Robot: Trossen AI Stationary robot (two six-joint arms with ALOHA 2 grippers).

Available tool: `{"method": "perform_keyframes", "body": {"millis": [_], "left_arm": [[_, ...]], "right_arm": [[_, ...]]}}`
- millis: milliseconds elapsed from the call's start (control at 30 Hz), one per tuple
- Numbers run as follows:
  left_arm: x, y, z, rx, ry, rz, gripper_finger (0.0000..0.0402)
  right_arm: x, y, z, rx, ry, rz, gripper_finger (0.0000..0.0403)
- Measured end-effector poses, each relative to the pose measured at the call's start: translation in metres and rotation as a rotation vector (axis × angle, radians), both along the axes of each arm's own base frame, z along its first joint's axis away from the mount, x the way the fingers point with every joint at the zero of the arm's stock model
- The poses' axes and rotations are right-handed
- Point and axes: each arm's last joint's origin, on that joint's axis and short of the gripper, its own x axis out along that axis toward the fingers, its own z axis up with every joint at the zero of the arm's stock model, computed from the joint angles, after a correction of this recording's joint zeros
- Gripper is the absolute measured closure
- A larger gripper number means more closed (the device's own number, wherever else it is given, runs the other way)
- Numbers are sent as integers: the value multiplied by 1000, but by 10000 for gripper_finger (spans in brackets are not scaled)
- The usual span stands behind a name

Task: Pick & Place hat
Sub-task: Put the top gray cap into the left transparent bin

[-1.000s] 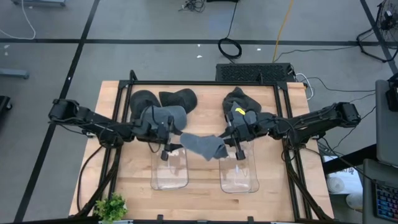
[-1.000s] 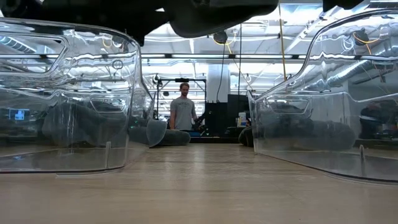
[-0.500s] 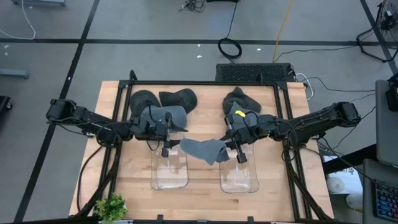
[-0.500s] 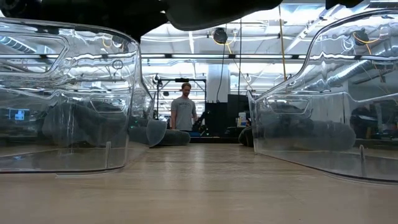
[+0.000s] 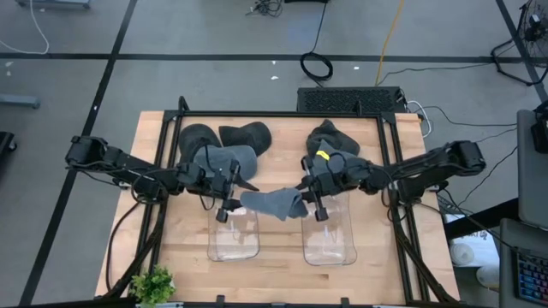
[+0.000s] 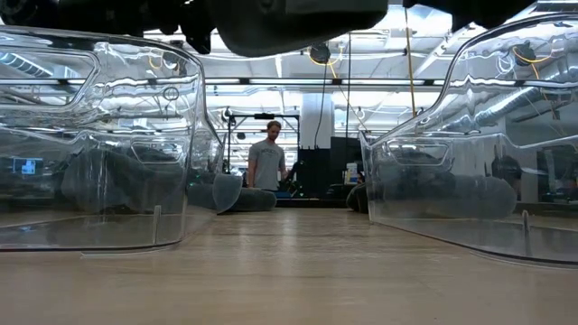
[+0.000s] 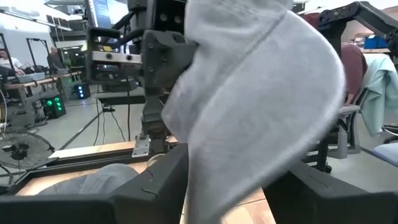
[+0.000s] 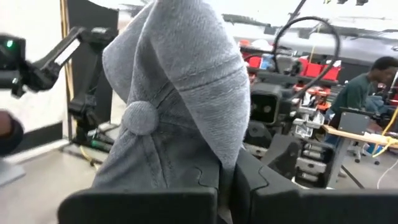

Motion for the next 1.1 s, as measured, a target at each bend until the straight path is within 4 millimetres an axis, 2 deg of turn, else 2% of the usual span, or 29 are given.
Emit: {"method": "perform_keyframes", "body": {"millis": [100, 167, 300, 333, 467, 633, 800, 933, 1100], "left_arm": [[0, 0, 0, 2, -1, 9, 225], [0, 0, 0, 9, -2, 10, 254], [0, 0, 0, 36, -9, 13, 363], [0, 0, 0, 36, -9, 13, 380], [-5, 0, 3, 62, 17, 71, 388], [-20, -2, 7, 174, 101, 333, 392], [-39, -8, 13, 346, 159, 555, 393], [-47, -16, 14, 564, 206, 658, 393], [-48, -29, 8, 966, 269, 659, 393]], "right_arm": [[1, -3, 0, 12, 0, -7, 403], [1, -3, -1, 9, -1, -7, 403], [1, -3, 1, 8, -14, -7, 401], [1, -3, 1, 8, -14, -8, 399], [1, -5, -1, 24, 5, -87, 378], [-3, -11, -1, -14, 67, -284, 334], [-10, -17, -3, -101, 164, -494, 273], [-14, -22, -4, -114, 203, -638, 227], [-15, -26, -5, -76, 225, -728, 192]]}}
